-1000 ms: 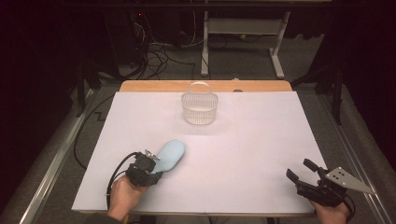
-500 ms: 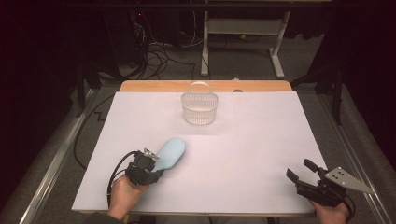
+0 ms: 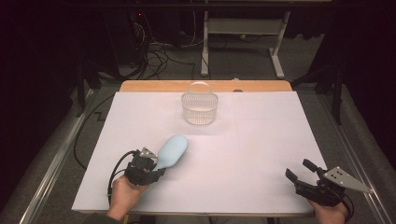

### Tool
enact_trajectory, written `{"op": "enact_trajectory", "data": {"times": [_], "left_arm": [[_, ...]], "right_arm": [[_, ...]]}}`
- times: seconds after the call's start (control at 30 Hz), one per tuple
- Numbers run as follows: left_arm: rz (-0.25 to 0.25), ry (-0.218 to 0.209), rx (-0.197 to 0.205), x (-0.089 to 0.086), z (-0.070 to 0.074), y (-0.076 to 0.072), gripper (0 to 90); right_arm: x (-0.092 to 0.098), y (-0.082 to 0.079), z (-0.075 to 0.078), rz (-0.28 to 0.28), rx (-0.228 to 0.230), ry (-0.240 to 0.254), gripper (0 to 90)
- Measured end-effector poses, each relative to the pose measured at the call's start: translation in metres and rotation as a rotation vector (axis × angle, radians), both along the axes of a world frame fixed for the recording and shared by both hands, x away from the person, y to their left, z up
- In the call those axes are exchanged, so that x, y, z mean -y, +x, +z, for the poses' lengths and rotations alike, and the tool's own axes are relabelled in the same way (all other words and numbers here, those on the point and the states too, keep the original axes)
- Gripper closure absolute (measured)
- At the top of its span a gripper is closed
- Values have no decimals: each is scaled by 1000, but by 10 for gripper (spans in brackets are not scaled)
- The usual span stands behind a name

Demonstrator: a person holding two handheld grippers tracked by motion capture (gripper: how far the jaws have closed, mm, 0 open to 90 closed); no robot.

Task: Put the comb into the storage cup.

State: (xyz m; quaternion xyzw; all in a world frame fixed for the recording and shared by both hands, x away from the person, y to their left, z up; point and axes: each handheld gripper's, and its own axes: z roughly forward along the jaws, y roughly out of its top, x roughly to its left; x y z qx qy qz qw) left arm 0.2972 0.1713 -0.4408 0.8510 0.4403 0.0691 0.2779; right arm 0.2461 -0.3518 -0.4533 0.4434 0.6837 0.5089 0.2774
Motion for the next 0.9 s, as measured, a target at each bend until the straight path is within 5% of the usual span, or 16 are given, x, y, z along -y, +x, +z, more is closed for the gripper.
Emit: {"op": "enact_trajectory", "data": {"times": [0.9], "left_arm": [[-23, -127, 90, -5, 18, -4, 673]], "right_arm": [[-3, 0, 0, 2, -2, -11, 217]]}}
